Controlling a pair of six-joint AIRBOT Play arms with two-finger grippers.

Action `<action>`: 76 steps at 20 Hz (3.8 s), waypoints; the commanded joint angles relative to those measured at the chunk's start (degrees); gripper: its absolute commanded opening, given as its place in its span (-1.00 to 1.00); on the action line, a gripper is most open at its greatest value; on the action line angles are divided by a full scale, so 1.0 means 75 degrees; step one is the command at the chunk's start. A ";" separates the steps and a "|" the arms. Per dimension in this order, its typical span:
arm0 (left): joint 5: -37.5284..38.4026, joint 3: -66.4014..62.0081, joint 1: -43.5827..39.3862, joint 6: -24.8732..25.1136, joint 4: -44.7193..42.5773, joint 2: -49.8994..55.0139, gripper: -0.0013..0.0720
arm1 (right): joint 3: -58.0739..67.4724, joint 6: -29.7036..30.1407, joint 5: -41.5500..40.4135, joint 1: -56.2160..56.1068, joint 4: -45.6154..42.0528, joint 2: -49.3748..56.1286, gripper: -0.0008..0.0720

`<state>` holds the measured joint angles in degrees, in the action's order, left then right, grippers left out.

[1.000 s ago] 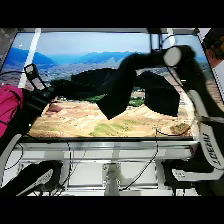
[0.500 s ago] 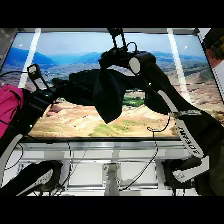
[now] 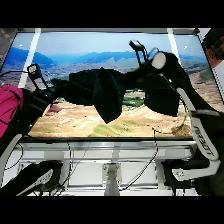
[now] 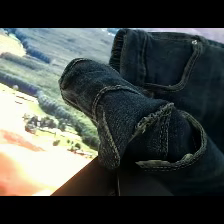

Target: Fold the clothes and pants, and hang the long-sleeved shirts on hangers.

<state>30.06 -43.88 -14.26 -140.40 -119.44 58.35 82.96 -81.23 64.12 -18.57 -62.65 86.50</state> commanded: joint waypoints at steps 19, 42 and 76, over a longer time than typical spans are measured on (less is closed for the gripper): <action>0.0157 -0.0009 0.0041 0.0641 -0.0012 -0.0003 -0.91 | -0.5365 -0.3246 -0.4109 -0.1920 0.5144 -0.0131 0.09; 0.1999 0.0073 0.0868 0.4214 0.0597 -0.0941 -0.92 | -0.6073 -0.4610 -0.0149 0.3348 -0.3998 -0.6496 -0.96; 0.1014 0.0149 0.3701 0.2833 0.2273 -0.0866 -0.92 | -0.2270 -0.2468 -0.1020 0.4625 -0.4179 -0.2565 -0.95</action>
<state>36.91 -42.74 12.67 -116.99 -102.80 52.12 65.01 -105.27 50.11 16.05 -95.66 67.22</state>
